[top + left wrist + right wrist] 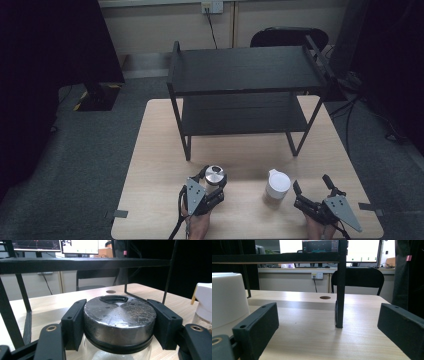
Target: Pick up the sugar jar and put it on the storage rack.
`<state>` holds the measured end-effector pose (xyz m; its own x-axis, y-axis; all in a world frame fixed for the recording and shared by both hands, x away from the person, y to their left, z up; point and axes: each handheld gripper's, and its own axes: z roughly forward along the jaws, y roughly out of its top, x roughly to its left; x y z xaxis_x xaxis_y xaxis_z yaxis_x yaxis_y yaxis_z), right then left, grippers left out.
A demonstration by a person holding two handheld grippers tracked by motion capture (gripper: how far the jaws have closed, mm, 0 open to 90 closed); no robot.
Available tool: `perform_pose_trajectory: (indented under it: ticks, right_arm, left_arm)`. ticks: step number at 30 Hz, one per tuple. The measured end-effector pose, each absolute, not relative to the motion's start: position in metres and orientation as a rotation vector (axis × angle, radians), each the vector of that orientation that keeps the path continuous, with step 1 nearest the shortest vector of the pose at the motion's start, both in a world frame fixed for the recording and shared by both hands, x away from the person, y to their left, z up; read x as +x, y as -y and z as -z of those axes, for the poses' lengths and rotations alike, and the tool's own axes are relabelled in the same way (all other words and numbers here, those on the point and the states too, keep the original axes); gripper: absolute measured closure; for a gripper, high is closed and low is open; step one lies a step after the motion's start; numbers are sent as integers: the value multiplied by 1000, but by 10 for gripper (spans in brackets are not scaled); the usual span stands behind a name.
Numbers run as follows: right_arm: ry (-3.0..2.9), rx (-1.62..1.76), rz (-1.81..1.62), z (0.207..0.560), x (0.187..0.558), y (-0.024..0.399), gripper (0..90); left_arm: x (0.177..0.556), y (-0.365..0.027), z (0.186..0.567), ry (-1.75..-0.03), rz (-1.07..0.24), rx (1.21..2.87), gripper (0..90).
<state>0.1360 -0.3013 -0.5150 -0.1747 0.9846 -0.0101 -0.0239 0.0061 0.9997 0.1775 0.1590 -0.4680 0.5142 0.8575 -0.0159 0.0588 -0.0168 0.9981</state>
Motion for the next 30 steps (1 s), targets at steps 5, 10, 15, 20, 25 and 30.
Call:
perform_pose_trajectory:
  ticks: [5,10,15,20,25,30]
  right_arm:
    - [-1324,1098,-1342,515,136,301,24]
    - [-1323,1098,-1342,515,136,301,24]
    - [-1323,1098,-1342,515,136,301,24]
    - [-1323,1098,-1342,515,136,301,24]
    - [-1323,1098,-1342,515,136,301,24]
    - [-1323,1098,-1342,515,136,301,24]
  left_arm:
    - [177,-160,464,-833,-762,1461,355]
    - [176,-161,459,-820,-758,1459,355]
    - [175,-164,453,-804,-749,1454,355]
    - [175,-167,446,-779,-742,1446,355]
    - [175,-169,438,-753,-734,1436,355]
    - [173,-171,428,-745,-711,1434,355]
